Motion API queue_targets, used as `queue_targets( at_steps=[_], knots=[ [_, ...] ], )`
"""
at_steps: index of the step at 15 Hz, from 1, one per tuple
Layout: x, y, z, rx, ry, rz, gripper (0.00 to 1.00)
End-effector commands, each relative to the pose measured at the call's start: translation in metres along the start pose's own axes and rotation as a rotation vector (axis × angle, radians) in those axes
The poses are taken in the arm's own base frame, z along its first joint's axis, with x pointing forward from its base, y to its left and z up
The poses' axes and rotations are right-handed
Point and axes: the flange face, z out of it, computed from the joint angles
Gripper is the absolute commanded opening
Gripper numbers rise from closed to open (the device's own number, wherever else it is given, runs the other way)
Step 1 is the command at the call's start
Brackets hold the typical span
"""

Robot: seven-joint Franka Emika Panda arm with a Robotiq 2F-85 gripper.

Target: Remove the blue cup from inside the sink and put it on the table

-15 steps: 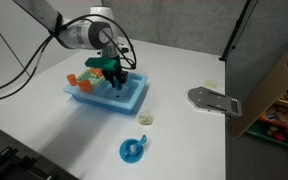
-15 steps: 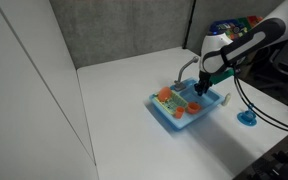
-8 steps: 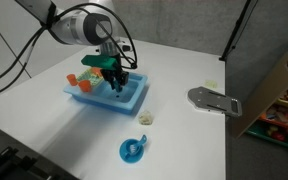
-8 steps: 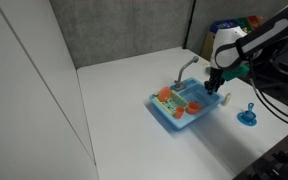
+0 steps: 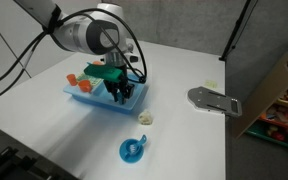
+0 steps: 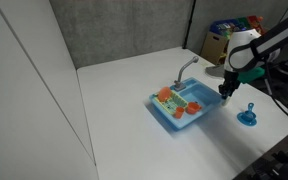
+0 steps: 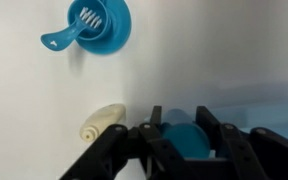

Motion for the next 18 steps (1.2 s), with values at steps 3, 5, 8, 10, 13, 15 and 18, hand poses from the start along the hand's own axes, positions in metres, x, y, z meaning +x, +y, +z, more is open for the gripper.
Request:
queue_targets(
  at_steps=[3,5,8,10,13,15,18],
  knots=[
    [-0.034,0.010,0.014,0.001,-0.008,-0.132,0.15],
    [-0.039,0.010,0.021,-0.001,-0.006,-0.178,0.15],
    [-0.032,0.006,0.031,0.008,-0.029,-0.158,0.40],
    [-0.032,0.005,0.033,0.008,-0.030,-0.158,0.40],
    [-0.031,0.005,0.033,0.008,-0.030,-0.157,0.40],
    [-0.034,0.006,0.034,0.008,-0.019,-0.155,0.15],
    [-0.043,0.009,0.040,0.017,-0.007,-0.179,0.15]
  ],
)
